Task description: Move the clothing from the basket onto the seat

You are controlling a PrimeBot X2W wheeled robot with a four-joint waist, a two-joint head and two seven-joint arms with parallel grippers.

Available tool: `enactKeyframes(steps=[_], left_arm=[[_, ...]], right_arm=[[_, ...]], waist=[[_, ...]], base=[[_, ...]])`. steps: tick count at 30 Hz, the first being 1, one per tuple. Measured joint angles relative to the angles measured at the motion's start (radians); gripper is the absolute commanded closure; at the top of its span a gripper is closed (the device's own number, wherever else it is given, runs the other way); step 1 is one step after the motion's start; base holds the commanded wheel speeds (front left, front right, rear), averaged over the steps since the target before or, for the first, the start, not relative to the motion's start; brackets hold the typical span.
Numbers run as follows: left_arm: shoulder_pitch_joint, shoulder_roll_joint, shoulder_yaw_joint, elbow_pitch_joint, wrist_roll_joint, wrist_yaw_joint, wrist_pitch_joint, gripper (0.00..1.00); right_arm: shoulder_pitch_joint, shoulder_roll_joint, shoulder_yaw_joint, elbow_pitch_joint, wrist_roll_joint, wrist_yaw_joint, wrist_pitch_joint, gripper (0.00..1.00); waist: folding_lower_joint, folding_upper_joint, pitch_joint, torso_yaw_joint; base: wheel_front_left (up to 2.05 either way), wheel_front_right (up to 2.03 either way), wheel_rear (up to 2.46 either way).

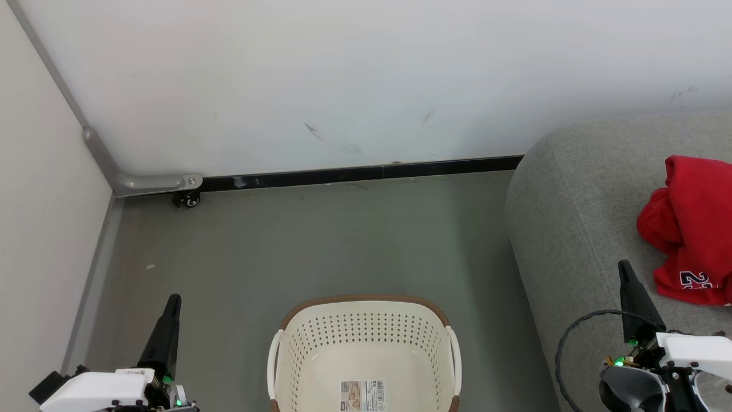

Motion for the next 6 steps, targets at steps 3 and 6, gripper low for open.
enactKeyframes(steps=[3, 6], left_arm=[[0.0, 0.0, 0.0, -0.001, 0.0, 0.0, 0.0, 1.0], [0.0, 0.0, 0.0, -0.001, 0.0, 0.0, 0.0, 1.0]], right_arm=[[0.0, 0.0, 0.0, 0.0, 0.0, 0.0, 0.0, 1.0], [0.0, 0.0, 0.0, 0.0, 0.0, 0.0, 0.0, 1.0]], waist=[[0.0, 0.0, 0.0, 0.0], [0.0, 0.0, 0.0, 0.0]], base=[[0.0, 0.0, 0.0], [0.0, 0.0, 0.0]])
